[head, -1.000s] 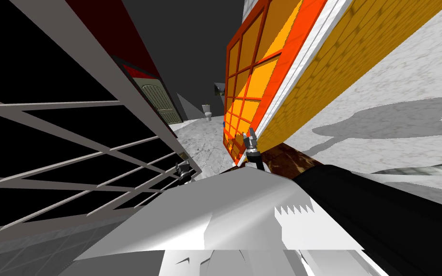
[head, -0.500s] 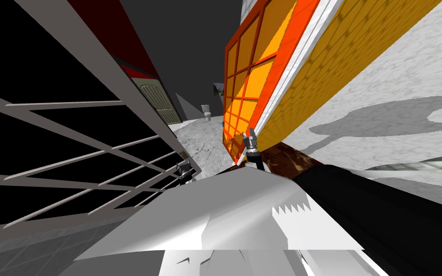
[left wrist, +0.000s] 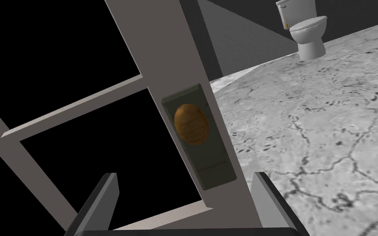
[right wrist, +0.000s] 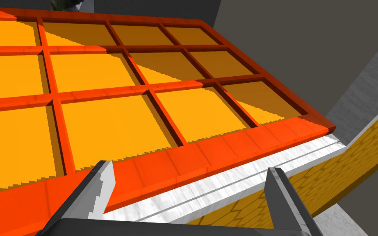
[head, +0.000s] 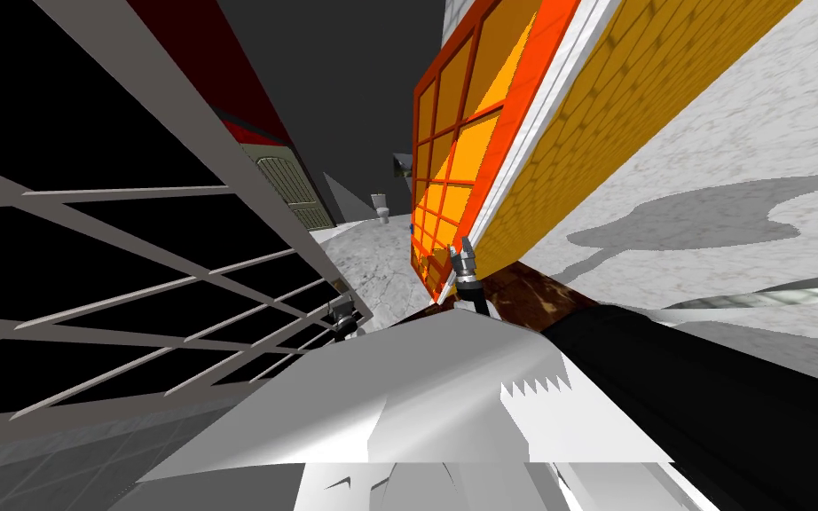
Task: Push the door open
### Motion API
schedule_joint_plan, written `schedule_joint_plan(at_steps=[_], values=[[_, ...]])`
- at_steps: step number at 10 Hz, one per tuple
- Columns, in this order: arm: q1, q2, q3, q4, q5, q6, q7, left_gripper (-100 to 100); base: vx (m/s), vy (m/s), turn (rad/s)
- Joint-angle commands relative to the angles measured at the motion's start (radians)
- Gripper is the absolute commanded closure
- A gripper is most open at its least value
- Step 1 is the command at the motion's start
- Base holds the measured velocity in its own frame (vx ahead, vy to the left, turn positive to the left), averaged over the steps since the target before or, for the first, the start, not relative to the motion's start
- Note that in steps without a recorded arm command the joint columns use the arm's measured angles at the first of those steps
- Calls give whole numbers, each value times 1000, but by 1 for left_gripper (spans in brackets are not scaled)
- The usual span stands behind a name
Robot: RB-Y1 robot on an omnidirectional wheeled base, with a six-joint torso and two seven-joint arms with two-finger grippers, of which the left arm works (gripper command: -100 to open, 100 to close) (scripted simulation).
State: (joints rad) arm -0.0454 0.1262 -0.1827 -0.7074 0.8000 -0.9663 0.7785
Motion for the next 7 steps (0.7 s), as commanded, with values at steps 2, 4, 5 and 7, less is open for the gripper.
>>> schedule_joint_plan(at_steps=[2, 4, 5, 7], values=[[1, -11, 3, -12, 13, 9, 77, -100, -32, 2, -23], [2, -15, 5, -17, 19, 13, 121, -100, -31, -1, -17], [2, -19, 6, -21, 24, 17, 150, -100, -33, 4, -32], [3, -27, 9, -29, 33, 23, 208, -100, -39, 1, -24]])
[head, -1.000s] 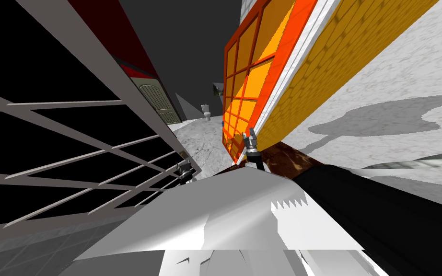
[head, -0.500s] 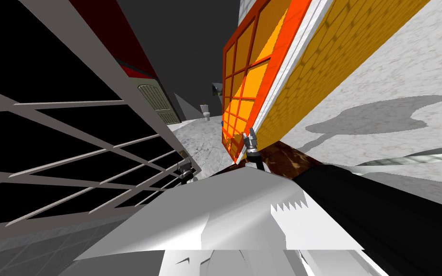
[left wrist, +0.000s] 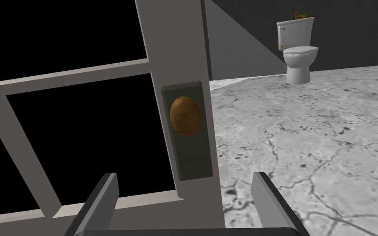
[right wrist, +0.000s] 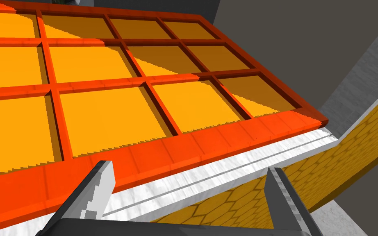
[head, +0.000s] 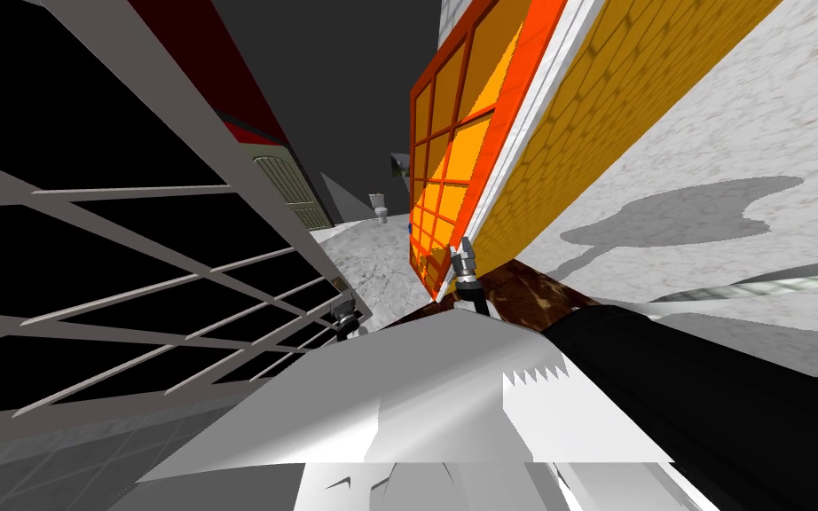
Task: Push the door open
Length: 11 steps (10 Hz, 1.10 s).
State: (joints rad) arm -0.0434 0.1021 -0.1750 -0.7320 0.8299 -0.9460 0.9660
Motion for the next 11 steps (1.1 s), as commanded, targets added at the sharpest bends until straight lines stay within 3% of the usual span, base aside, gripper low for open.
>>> schedule_joint_plan(at_steps=[1, 5, 6, 11], values=[[1, -6, 2, -7, 7, 6, 48, -100, -43, 1, -17], [2, -15, 5, -17, 18, 14, 125, -100, -25, 3, -15], [2, -13, 4, -14, 16, 11, 111, -100, -8, 0, -3], [-3, -1, 12, -6, 22, 11, 125, -100, 155, 79, -23]])
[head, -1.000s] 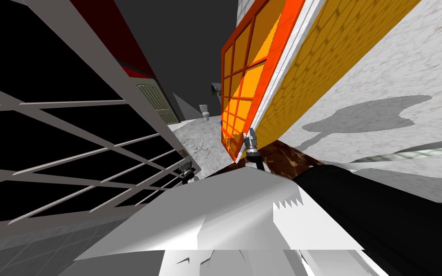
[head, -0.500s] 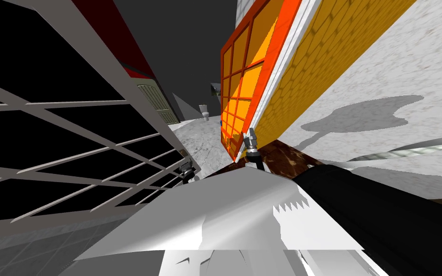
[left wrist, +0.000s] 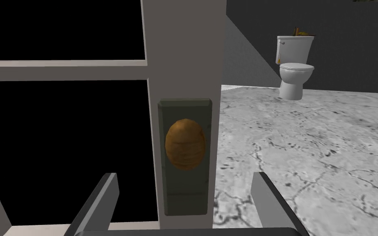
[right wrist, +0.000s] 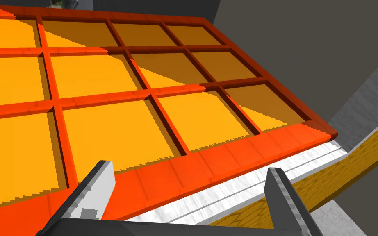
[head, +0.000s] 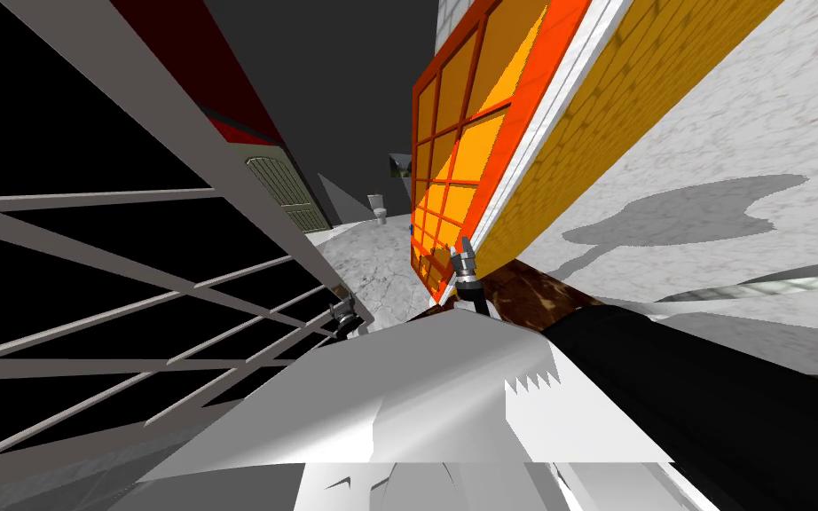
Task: Push the door open
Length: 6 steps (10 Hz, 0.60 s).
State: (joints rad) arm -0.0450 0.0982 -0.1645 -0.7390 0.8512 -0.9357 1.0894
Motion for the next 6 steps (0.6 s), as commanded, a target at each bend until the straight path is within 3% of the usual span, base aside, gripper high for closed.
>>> schedule_joint_plan(at_steps=[1, 4, 5, 6], values=[[-2, 5, 3, 3, 2, 1, 3, -100, 197, 119, -31], [-1, 7, 6, 1, 4, 3, 3, -100, 150, 58, -17], [-1, 7, 6, 1, 4, 3, 3, 100, -8, -4, 4], [-1, 7, 6, 1, 4, 3, 3, 100, -28, -10, 4]])
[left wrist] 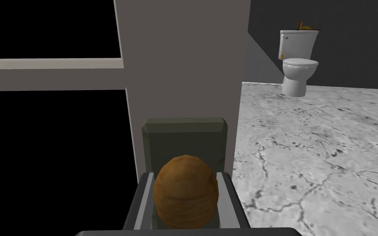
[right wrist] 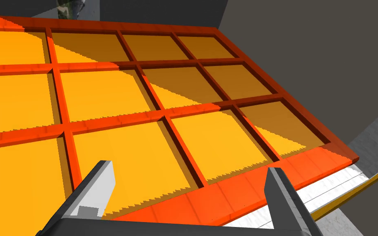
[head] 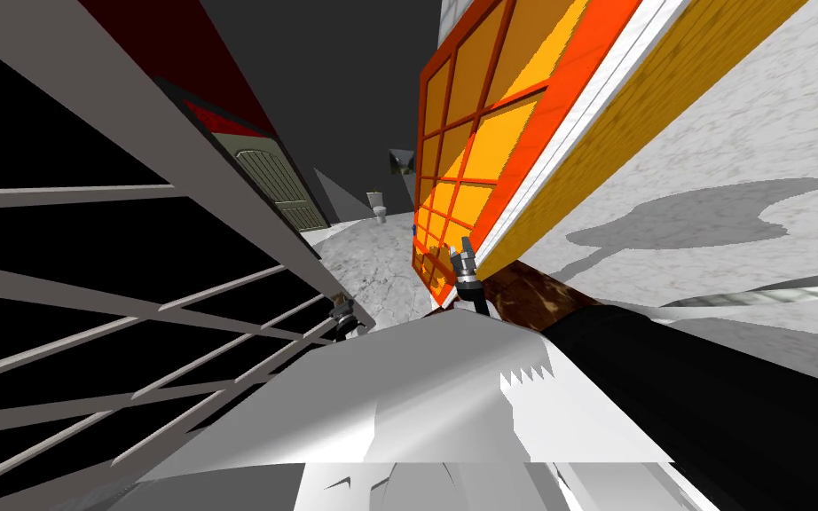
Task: Push the door open
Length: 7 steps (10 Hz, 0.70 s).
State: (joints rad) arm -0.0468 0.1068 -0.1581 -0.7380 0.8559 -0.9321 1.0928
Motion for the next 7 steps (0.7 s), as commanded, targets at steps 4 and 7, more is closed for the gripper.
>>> schedule_joint_plan(at_steps=[4, 7], values=[[1, -2, -1, 0, 0, -1, 0, 100, -12, -5, -2], [30, -1, 45, -21, 24, -8, -14, 100, 156, 31, -77]])
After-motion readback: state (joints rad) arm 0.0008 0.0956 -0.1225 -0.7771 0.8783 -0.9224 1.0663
